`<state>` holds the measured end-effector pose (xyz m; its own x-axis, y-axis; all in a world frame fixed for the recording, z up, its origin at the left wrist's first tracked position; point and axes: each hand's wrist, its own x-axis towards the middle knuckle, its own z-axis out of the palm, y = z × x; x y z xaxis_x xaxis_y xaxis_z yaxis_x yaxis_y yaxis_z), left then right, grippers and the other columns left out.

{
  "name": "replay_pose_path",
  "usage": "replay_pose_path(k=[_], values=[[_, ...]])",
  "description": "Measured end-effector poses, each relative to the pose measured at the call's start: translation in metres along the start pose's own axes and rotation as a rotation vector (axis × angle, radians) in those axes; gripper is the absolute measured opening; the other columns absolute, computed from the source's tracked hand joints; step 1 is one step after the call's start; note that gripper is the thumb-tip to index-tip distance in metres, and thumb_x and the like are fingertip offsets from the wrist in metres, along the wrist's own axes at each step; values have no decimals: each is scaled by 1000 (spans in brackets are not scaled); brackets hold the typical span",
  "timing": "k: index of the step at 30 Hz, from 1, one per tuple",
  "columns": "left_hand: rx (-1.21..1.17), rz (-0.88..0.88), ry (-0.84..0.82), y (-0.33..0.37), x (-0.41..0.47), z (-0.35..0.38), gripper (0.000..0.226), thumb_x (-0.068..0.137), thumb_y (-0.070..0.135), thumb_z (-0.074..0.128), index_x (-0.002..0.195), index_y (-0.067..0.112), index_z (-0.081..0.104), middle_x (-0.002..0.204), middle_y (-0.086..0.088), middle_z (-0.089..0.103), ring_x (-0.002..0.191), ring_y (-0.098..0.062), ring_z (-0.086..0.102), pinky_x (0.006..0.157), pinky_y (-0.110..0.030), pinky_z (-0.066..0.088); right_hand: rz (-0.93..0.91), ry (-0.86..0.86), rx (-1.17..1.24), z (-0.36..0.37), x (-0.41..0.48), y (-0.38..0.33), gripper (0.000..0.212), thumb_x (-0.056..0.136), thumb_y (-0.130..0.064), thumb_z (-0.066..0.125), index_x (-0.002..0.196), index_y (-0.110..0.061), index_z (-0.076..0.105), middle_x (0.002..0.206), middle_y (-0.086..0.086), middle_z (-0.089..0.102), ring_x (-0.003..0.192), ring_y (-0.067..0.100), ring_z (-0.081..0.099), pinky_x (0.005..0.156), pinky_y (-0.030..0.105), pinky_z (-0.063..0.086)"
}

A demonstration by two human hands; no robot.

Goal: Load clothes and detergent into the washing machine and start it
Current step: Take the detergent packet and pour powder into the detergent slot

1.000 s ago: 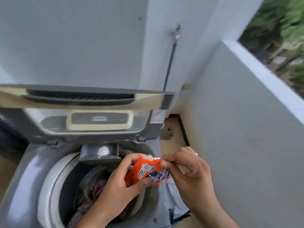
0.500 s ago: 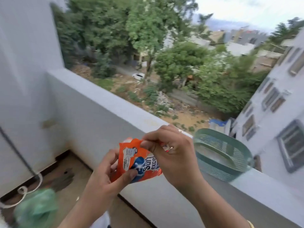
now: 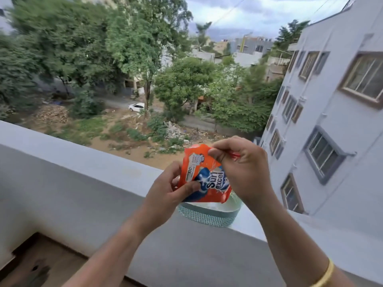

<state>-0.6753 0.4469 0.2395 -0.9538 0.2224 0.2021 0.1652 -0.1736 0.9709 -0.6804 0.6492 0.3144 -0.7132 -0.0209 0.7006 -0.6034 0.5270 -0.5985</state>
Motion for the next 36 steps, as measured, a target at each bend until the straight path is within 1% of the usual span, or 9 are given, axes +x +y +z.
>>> replay_pose_path(k=[3, 5, 8, 11, 15, 19, 29, 32, 36], values=[[76, -2, -1, -11, 27, 3, 47, 91, 36, 88, 130, 19, 67, 126, -8, 84, 116, -30, 83, 100, -52, 70, 35, 16, -28, 3, 12, 19, 5, 90, -11, 89, 92, -15, 85, 83, -13, 76, 81, 10, 72, 73, 30, 59], [268, 10, 49, -21, 43, 1, 36, 95, 40, 90, 121, 28, 68, 121, 0, 83, 111, -25, 83, 98, -57, 69, 63, 8, -69, 9, 18, 37, 4, 90, -13, 89, 92, -16, 86, 83, -12, 76, 82, 11, 72, 74, 34, 60], [594, 42, 142, -38, 55, -2, 37, 96, 36, 90, 121, 29, 64, 116, 11, 77, 107, -13, 75, 95, -45, 67, 113, -30, -126, 26, 18, 70, 4, 90, -14, 88, 90, -17, 86, 82, -10, 76, 79, 13, 71, 72, 39, 59], [773, 70, 202, -58, 56, 0, 45, 97, 27, 89, 130, 25, 59, 123, 8, 73, 108, -13, 71, 94, -37, 64, 212, -69, -175, 43, 9, 98, 3, 91, -16, 88, 89, -18, 86, 77, -15, 72, 74, 3, 66, 69, 32, 52], [917, 81, 200, -81, 51, -3, 45, 98, 20, 83, 136, 22, 59, 132, 4, 70, 117, -15, 68, 100, -35, 61, 346, -95, -252, 59, -2, 124, 5, 95, -26, 85, 90, -26, 85, 80, -11, 78, 77, 14, 71, 74, 41, 61], [1033, 136, 145, -89, 52, -4, 20, 97, 17, 79, 112, 26, 69, 110, 9, 74, 106, -15, 64, 92, -37, 59, 404, -106, -376, 69, -8, 139, 12, 98, -37, 80, 87, -32, 81, 72, -18, 70, 78, 17, 70, 89, 54, 61], [1070, 87, 31, -86, 57, -2, 21, 100, 16, 72, 96, 36, 66, 101, 19, 72, 99, -3, 57, 82, -17, 44, 415, -224, -546, 71, 9, 151, 21, 103, -51, 70, 105, -32, 78, 106, -10, 76, 103, 23, 68, 106, 53, 49], [983, 58, 34, -80, 59, -3, 14, 99, 18, 73, 98, 31, 70, 98, 19, 73, 100, -3, 64, 87, -23, 54, 390, -216, -560, 68, 9, 143, 20, 102, -51, 71, 111, -33, 76, 113, -10, 73, 109, 22, 65, 102, 47, 51], [717, 42, 98, -68, 50, -11, 21, 100, 14, 76, 100, 34, 71, 103, 21, 76, 101, -5, 74, 90, -23, 61, 302, -141, -543, 75, 5, 117, 15, 101, -44, 72, 110, -31, 73, 116, -8, 69, 111, 24, 65, 99, 49, 53]])
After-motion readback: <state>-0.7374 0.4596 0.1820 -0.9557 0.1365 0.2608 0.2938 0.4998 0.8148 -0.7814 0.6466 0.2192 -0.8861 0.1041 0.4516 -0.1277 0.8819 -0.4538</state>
